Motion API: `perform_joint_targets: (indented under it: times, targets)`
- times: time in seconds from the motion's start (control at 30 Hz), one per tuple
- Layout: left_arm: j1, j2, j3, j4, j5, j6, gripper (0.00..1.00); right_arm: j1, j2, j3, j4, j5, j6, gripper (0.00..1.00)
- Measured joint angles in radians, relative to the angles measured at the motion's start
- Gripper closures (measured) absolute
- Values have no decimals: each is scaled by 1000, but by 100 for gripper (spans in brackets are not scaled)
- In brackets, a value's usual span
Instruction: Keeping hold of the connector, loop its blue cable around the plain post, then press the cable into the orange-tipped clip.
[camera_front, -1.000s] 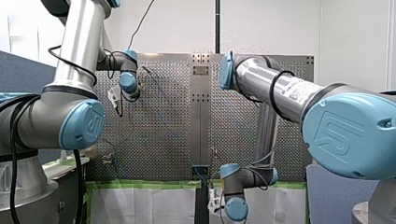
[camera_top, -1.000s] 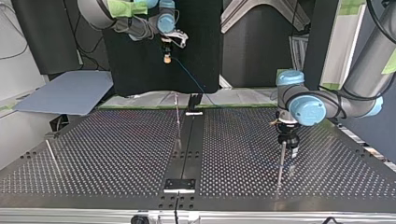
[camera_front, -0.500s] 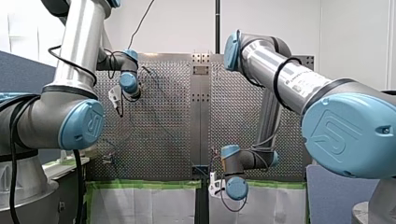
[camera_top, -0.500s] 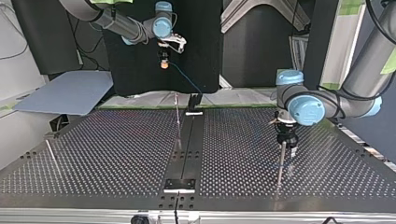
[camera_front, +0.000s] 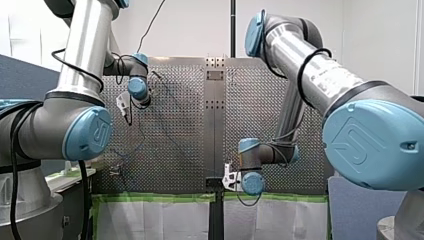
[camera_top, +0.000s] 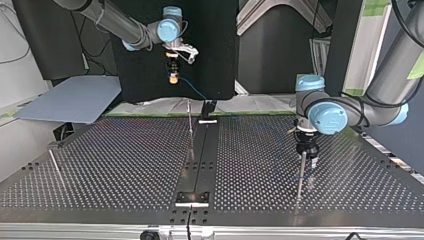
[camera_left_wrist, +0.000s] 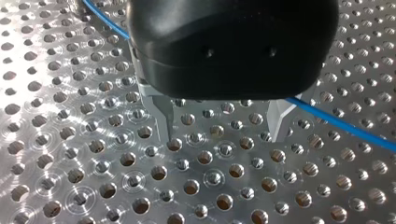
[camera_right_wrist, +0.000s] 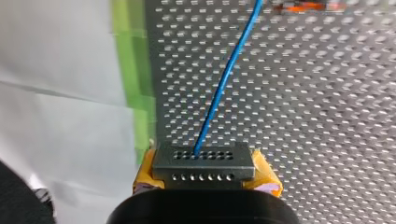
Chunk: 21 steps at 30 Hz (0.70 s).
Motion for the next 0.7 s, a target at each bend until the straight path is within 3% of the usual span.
perform_joint_targets:
  times: [0.23,0.47,0.7]
  targets:
    - [0,0,0,-1,0,0,0,-14,-66,16,-12,-2,-7,100]
    - [0,0,0,-1,-2,0,0,-33,-137,58,-72,-18,-15,100]
    - [0,0,0,-1,-9,-1,0,-36,-201,64,-95,-19,-29,100]
